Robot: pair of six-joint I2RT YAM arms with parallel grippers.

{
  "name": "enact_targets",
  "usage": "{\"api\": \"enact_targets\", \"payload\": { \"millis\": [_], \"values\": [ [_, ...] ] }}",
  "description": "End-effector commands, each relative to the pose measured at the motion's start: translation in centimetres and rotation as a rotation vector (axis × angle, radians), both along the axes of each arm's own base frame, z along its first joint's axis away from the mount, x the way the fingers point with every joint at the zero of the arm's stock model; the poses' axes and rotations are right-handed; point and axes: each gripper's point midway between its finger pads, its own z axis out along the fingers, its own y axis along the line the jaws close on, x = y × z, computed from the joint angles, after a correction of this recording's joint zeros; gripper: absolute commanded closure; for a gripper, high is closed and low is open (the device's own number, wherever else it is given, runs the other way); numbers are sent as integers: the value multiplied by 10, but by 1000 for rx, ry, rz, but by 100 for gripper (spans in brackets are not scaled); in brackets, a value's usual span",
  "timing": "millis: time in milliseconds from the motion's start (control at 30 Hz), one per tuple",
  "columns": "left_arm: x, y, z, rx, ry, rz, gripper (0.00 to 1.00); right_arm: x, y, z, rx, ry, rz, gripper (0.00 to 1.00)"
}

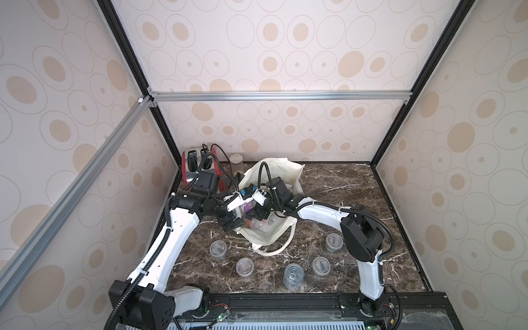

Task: Take out the seed jars from the canvas bag
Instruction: Pick up the seed jar from the canvas bag.

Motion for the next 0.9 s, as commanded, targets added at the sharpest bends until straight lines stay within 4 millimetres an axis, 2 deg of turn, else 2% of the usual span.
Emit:
{"api": "enact_targets", "payload": {
  "millis": [0, 167, 267, 367, 500, 600, 733, 867],
  "values": [
    [9, -2, 25, -24, -45, 1, 2, -16, -17, 38, 15, 37, -9, 36],
    [24, 2, 46, -43, -82, 58, 2, -33, -47, 72, 8, 115, -63, 36],
    [36, 8, 68, -98, -109, 132, 2, -39, -71, 93, 17, 168, -124, 37],
    [35, 10, 88, -175, -116, 132, 2, -45, -97, 118, 44, 213, -168, 37],
    [29, 12, 111, -278, -134, 113, 2, -55, -140, 147, 29, 230, -241, 37],
    [31, 19, 111, -295, -128, 153, 2, -58, -184, 162, -31, 229, -350, 36],
    [40, 34, 116, -302, -150, 257, 2, -63, -250, 160, -174, 222, -542, 36],
    [33, 38, 120, -326, -156, 254, 2, -74, -297, 136, -290, 278, -680, 36]
  ]
}}
